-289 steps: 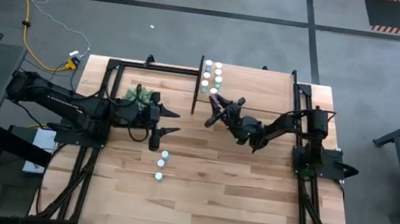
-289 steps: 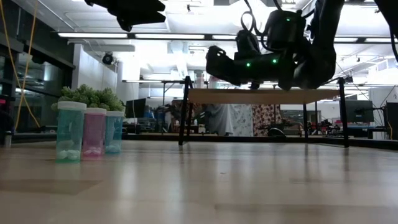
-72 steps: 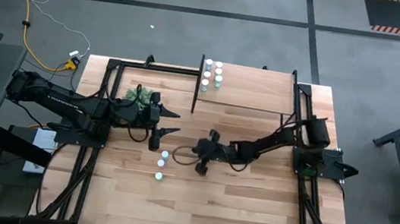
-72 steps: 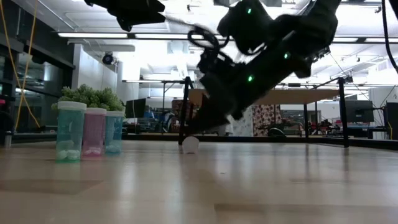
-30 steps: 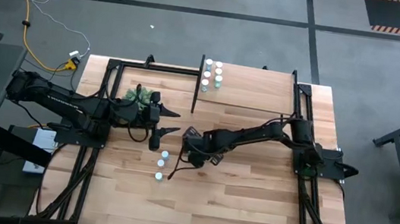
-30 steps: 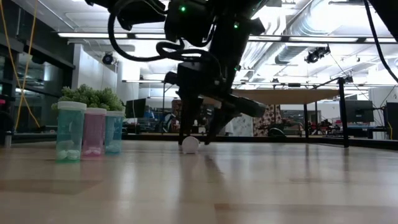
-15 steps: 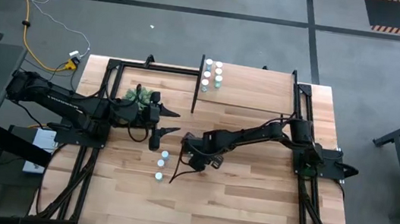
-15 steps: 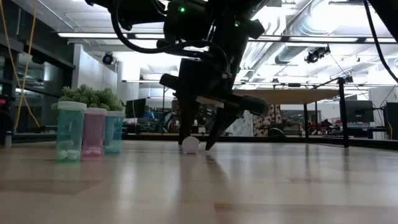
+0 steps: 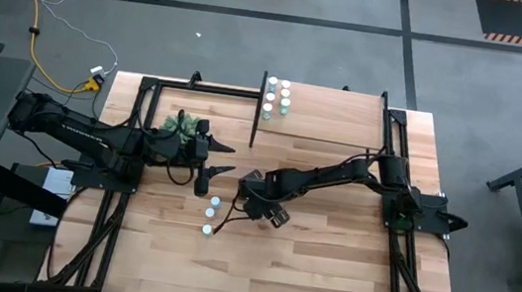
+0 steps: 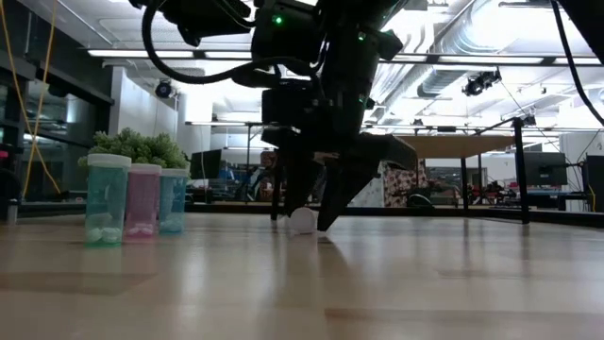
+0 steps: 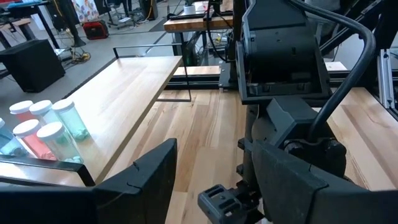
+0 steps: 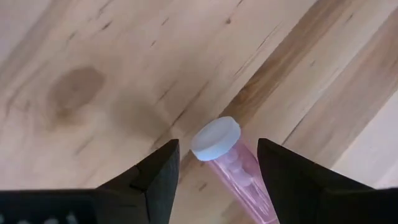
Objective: Pick and place medicine bottles onto shelf by color
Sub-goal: Put the transparent pink medicine bottle on the shelf
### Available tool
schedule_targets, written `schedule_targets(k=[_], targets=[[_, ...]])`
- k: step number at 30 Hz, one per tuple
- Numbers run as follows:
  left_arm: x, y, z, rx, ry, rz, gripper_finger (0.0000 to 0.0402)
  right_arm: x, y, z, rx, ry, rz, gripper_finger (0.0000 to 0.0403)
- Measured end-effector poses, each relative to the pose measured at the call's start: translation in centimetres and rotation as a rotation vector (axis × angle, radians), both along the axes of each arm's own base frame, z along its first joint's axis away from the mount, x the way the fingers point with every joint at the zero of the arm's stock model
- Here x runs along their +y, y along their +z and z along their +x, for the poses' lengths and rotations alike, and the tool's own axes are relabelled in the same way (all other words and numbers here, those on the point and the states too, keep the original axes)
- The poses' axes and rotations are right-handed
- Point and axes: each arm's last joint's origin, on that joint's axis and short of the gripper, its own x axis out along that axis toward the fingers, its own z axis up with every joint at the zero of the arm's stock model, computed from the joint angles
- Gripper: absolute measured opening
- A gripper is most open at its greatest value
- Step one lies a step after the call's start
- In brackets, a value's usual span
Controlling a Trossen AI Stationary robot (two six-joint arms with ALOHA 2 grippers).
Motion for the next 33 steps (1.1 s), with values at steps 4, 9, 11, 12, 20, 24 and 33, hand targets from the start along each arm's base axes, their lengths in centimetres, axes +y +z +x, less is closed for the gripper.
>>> schedule_targets(k=[4, 9, 11, 12, 20, 24, 33], targets=[[0.00, 0.00, 0.00, 0.000, 0.000, 0.000, 0.0200, 0.05, -0.06, -0.18, 0.021, -0.097, 0.059, 0.0206], [0.00, 0.00, 0.00, 0.000, 0.000, 0.000, 0.0200, 0.15, -0.13, -0.41, 0.051, -0.152, 0.108, 0.0206], [0.00, 0.00, 0.00, 0.000, 0.000, 0.000, 0.0200, 0.13, -0.11, -0.37, 0.053, -0.181, 0.144, 0.0206], [0.00, 0.00, 0.00, 0.000, 0.000, 0.000, 0.0200, 0.11, -0.09, -0.31, 0.051, -0.190, 0.164, 0.0206], [0.00, 0.00, 0.00, 0.000, 0.000, 0.000, 0.0200, -0.18, 0.05, 0.08, 0.015, -0.177, 0.189, 0.0206], [0.01, 0.00, 0.00, 0.000, 0.000, 0.000, 0.0200, -0.46, 0.01, 0.00, 0.007, -0.062, 0.056, 0.0206], [0.01, -0.05, -0.01, 0.005, 0.000, 0.000, 0.0200, -0.52, -0.08, -0.40, 0.050, 0.090, -0.001, 0.0206]])
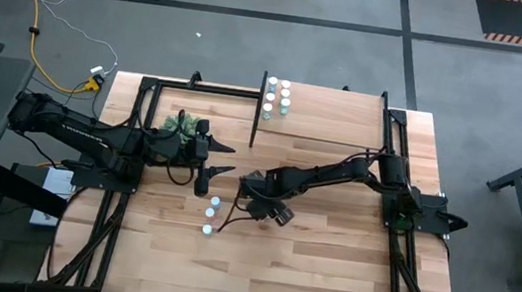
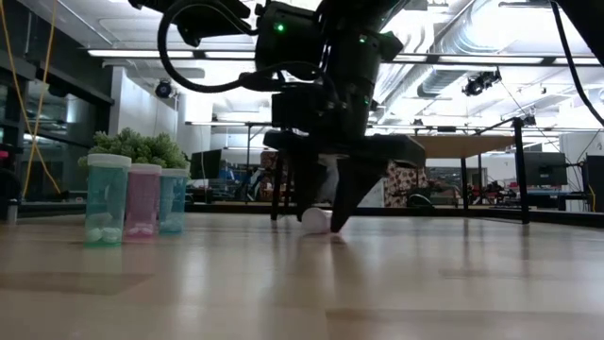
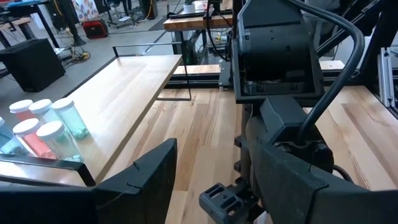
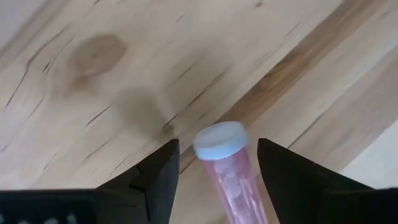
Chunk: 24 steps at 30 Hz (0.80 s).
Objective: Pick and place medicine bottles onto shelf by color
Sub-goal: Put the transparent pink medicine bottle on the shelf
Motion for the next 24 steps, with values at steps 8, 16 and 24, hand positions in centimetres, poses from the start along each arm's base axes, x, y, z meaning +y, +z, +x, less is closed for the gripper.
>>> schedule_targets(k=[8, 16, 24], targets=[[-0.01, -0.03, -0.01, 0.004, 0.000, 0.000, 0.0200, 0.19, -0.01, -0.07, 0.005, 0.044, -0.001, 0.0201], [-0.01, -0.03, -0.01, 0.004, 0.000, 0.000, 0.0200, 0.23, 0.01, 0.00, -0.003, 0.046, 0.003, 0.0146], [-0.01, -0.03, -0.01, 0.003, 0.000, 0.000, 0.0200, 0.25, 0.05, 0.13, -0.017, 0.046, 0.004, 0.0105]])
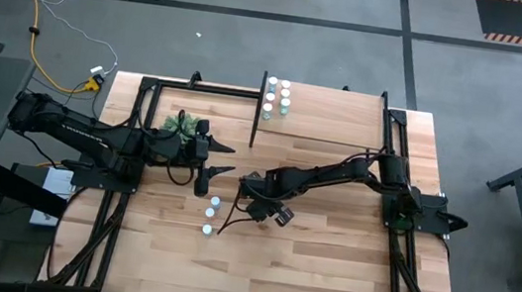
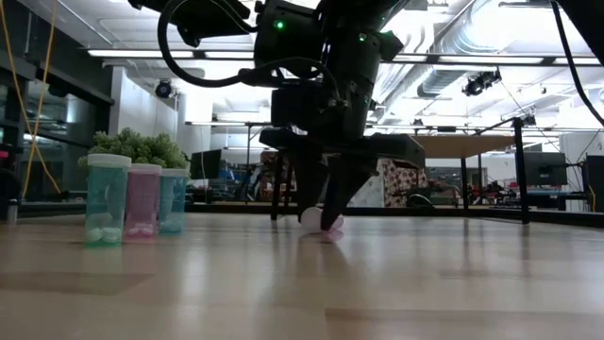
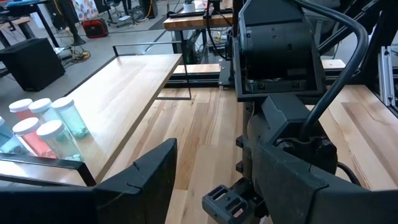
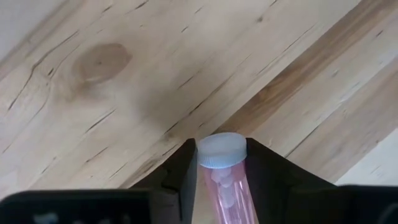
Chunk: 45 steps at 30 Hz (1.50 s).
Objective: Pick and place medicine bottles onto shelf by color
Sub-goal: Put the transparent pink medicine bottle on the shelf
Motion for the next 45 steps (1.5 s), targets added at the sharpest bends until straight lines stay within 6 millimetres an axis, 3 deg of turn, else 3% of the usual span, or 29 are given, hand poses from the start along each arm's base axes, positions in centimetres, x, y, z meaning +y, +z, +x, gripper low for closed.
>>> schedule_targets(k=[9, 19, 30, 36, 40, 45], targets=[[0.0, -0.1, 0.0, 0.008, 0.000, 0.000, 0.0200, 0.0, 0.5, -0.2, -0.010, -0.055, -0.080, 0.0104], [0.0, -0.1, 0.0, 0.016, 0.000, 0.001, 0.0200, -1.6, 2.3, -2.6, 0.138, -0.358, -0.091, 0.0103], [0.0, -0.3, -0.1, 0.028, -0.002, 0.001, 0.0200, -2.0, -1.2, -7.8, 0.267, -0.546, -0.114, 0.0103], [0.0, -0.1, 0.0, 0.017, -0.002, 0.009, 0.0200, -1.4, -0.1, -10.1, 0.070, -0.613, -0.007, 0.0103], [0.0, -0.1, 0.0, 0.008, -0.001, 0.008, 0.0200, -0.9, 2.9, -10.4, -0.253, -0.643, 0.158, 0.0103], [0.0, -0.1, 0.0, 0.009, 0.000, 0.008, 0.0200, -1.0, 4.0, -11.4, -0.662, -0.607, 0.327, 0.0103]])
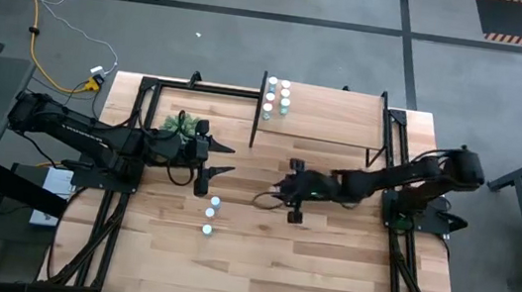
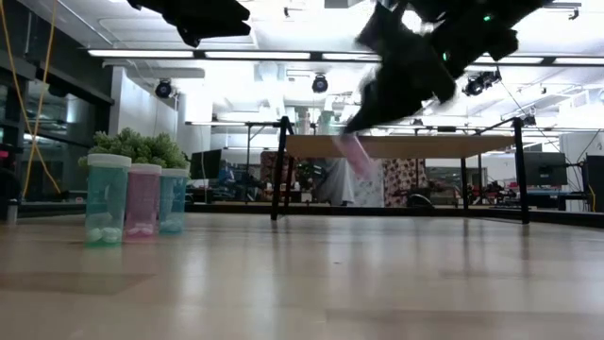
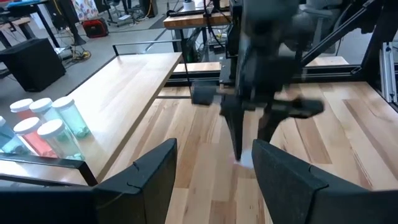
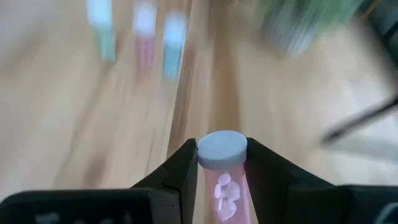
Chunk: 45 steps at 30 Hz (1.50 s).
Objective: Pick and place medicine bottles onto shelf by color
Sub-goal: Put the transparent pink medicine bottle on the shelf
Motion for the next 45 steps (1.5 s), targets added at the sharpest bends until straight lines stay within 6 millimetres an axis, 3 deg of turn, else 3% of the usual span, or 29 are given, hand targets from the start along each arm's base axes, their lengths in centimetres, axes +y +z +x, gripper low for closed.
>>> schedule_targets(k=[4, 7, 13, 20, 27, 34, 45], targets=[[0.0, 0.0, 0.0, 0.000, 0.000, 0.000, 0.0200, -0.6, 0.0, -0.8, -0.300, -0.055, -0.049, 0.0103], [0.0, 0.0, 0.0, -0.001, 0.000, 0.000, 0.0200, -1.2, 1.5, -1.0, -0.548, -0.127, -0.086, 0.0103], [0.0, 0.2, 0.0, -0.016, 0.000, 0.002, 0.0200, -2.9, 4.5, -0.5, -0.761, -0.307, -0.088, 0.0103], [0.0, 0.2, 0.0, -0.018, -0.001, 0.002, 0.0200, -6.2, 6.2, 0.5, -0.748, -0.592, -0.082, 0.0103], [0.0, 0.2, 0.0, -0.014, -0.002, 0.009, 0.0200, -8.6, 5.4, 0.5, -0.745, -0.718, 0.008, 0.0103], [0.0, 0.1, 0.0, -0.012, -0.002, 0.009, 0.0200, -8.9, 2.6, 2.0, -0.734, -0.721, 0.001, 0.0103], [0.0, 0.1, 0.0, -0.011, -0.003, 0.009, 0.0200, -9.2, 1.3, 2.5, -0.758, -0.820, -0.052, 0.0103]])
